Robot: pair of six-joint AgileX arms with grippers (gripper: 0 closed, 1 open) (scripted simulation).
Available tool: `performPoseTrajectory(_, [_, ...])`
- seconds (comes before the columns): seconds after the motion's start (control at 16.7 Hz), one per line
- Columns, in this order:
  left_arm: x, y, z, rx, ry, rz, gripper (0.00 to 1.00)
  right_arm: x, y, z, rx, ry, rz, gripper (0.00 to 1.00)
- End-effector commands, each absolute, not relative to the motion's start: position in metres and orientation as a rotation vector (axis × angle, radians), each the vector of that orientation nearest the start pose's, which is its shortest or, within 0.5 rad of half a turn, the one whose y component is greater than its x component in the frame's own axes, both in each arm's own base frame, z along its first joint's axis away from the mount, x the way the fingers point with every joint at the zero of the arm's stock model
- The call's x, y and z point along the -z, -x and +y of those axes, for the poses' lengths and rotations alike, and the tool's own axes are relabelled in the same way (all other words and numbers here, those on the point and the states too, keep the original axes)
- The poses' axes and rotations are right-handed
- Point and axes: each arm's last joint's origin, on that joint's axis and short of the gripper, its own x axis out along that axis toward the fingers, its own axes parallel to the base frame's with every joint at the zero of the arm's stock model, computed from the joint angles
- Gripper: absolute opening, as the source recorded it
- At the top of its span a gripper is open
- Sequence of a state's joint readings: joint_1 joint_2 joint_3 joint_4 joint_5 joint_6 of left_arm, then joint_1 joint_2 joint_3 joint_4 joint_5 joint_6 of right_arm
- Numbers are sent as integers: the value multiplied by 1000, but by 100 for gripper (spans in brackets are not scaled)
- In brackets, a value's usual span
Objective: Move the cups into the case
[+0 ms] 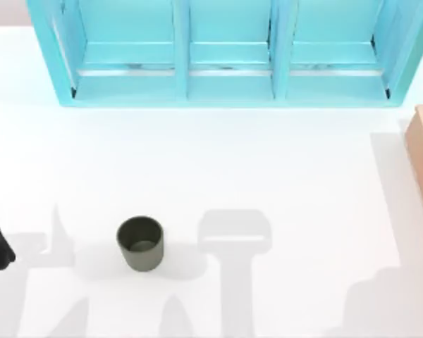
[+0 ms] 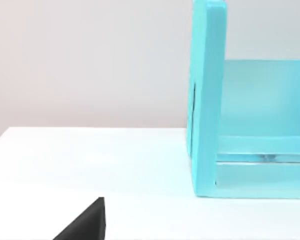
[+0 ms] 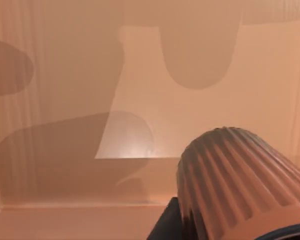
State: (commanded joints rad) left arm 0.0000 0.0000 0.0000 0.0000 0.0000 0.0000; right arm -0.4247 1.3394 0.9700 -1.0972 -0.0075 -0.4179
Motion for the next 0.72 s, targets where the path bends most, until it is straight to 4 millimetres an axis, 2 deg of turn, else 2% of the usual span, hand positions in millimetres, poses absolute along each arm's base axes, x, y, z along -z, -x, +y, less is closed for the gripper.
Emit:
performPoseTrajectory(0.66, [-160,-106,-1,0,0,0,100,-226,-206,-92,34,21,1472,98])
performPoseTrajectory(0.72, [-160,-106,-1,0,0,0,100,-226,-206,-92,34,21,1472,100])
